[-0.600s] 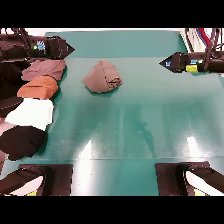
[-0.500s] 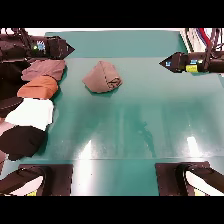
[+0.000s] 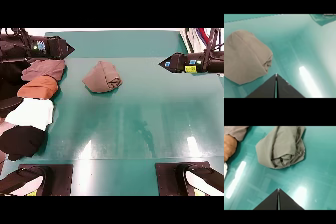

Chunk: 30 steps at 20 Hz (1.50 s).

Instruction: Fold the shirts.

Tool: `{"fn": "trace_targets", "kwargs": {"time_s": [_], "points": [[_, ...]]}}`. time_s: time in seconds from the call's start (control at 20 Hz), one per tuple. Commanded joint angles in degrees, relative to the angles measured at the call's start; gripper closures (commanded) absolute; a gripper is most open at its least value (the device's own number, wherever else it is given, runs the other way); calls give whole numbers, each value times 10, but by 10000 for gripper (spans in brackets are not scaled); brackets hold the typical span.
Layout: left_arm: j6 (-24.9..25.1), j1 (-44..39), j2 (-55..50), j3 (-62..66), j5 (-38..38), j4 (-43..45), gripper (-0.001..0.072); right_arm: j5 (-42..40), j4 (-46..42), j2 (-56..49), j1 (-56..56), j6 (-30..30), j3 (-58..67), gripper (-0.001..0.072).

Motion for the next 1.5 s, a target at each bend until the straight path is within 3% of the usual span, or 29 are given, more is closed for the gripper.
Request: {"fn": "trace_targets", "kwargs": {"time_s": [0.0, 0.05, 0.1, 0.15, 0.35, 0.55, 0.85, 0.9, 0.95, 1.0, 1.05, 1.15, 1.25, 1.35, 1.45], "points": [[1, 0, -1, 0, 74, -10, 680, 0, 0, 0, 0, 0, 0, 690], [5, 0, -4, -1, 98, -9, 645, -5, 2, 0, 0, 1, 0, 690], [21, 0, -15, -1, 120, -9, 220, -16, 2, 0, 0, 0, 0, 690], [17, 0, -33, -1, 126, -10, -8, -22, 2, 0, 0, 1, 0, 690], [9, -23, -174, -1, 115, -21, 5, -30, 3, 1, 0, 1, 0, 690], [-12, -59, -308, 2, 188, -22, 5, -22, 3, 1, 0, 1, 0, 690], [-19, -71, -384, 2, 198, -30, 6, -12, 3, 1, 0, 1, 0, 690], [-19, -71, -384, 2, 200, -30, 71, -12, 2, 1, 0, 1, 0, 690], [-19, -70, -383, 5, 195, -29, 338, -12, 3, 1, 0, 1, 0, 690], [-19, -70, -383, 10, 187, -27, 524, -12, 3, 1, 0, 1, 0, 690], [-18, -70, -383, 18, 183, -21, 654, -12, 3, 1, 0, 1, 0, 690], [-3, -70, -382, 56, 137, -10, 681, -2, 3, 3, 0, 1, 0, 690], [7, -70, -353, 114, 87, 59, 683, -3, 3, 13, 0, 1, 9, 690], [7, -70, -287, 175, 77, 135, 683, 1, 2, 23, 0, 1, 53, 691], [14, -70, -196, 215, 76, 157, 683, 1, 2, 37, 0, 0, 108, 690]]}}
